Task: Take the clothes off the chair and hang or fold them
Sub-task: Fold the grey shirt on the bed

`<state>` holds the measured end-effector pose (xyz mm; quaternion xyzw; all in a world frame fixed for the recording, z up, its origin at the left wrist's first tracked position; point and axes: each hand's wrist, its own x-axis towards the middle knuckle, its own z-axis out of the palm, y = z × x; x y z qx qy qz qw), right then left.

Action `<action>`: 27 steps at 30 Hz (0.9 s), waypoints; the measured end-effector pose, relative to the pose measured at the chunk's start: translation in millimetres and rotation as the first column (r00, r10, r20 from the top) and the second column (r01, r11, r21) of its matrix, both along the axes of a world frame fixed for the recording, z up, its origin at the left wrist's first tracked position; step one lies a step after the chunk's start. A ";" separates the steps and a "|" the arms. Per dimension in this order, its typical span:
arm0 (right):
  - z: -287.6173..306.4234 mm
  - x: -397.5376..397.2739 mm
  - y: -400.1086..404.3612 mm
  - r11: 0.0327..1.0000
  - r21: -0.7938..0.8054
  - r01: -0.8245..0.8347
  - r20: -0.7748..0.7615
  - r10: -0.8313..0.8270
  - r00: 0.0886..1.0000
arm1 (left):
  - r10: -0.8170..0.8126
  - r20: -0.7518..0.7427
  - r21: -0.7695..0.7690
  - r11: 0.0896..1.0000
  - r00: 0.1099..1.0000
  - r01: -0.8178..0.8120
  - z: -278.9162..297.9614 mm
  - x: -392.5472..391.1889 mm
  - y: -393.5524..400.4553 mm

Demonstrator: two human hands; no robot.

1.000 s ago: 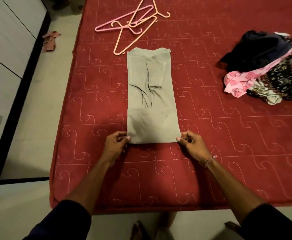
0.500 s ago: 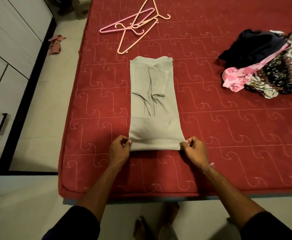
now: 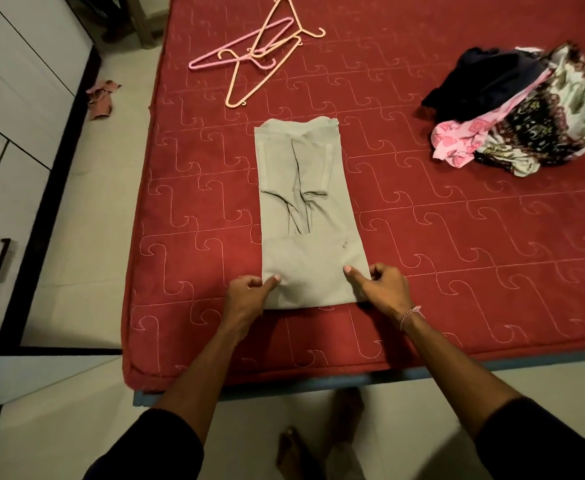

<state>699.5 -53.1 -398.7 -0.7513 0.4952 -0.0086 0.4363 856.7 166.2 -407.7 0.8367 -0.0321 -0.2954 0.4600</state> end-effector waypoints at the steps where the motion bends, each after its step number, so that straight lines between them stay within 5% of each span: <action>1: -0.5 1.8 -1.6 1.000 -0.001 0.000 0.003 0.000 1.000 | -0.044 -0.017 0.021 0.999 0.999 0.045 -0.3 -0.5 1.4; 5: -3.3 4.2 -6.9 0.999 -0.038 0.007 0.007 -0.006 1.000 | -0.060 0.065 0.118 0.992 0.996 0.052 -10.5 2.7 5.4; 10: -6.3 9.7 -1.9 0.990 -0.136 -0.030 -0.195 0.003 0.981 | -0.116 0.266 0.263 0.964 0.957 0.044 -5.1 -4.1 -2.2; 13: -2.5 11.7 10.1 0.945 -0.323 -0.049 -0.164 -0.004 0.986 | -0.160 0.416 0.393 0.919 0.895 -0.018 3.7 -10.0 -9.4; 15: -8.9 11.1 14.8 0.830 -0.527 -0.185 -0.101 0.155 0.983 | -0.293 0.599 0.459 0.888 0.745 -0.020 1.4 -12.1 -12.4; 17: -17.9 12.8 13.8 0.695 -0.636 -0.336 -0.223 0.251 0.942 | -0.490 0.733 0.520 0.851 0.472 0.076 -5.6 -10.9 -16.2; 20: -19.1 18.3 11.0 0.557 -0.682 -0.475 -0.329 0.346 0.879 | -0.636 0.744 0.555 0.759 0.204 0.340 -13.3 -12.4 -25.9; 23: -19.3 21.2 14.6 0.491 -0.676 -0.550 -0.332 0.463 0.822 | -0.775 0.584 0.615 0.617 0.242 0.491 -20.4 -13.7 -31.0; 27: -31.5 18.8 9.2 0.616 -0.494 -0.614 -0.459 0.414 0.786 | -0.821 0.413 0.650 0.569 0.394 0.504 -30.4 -7.7 -33.6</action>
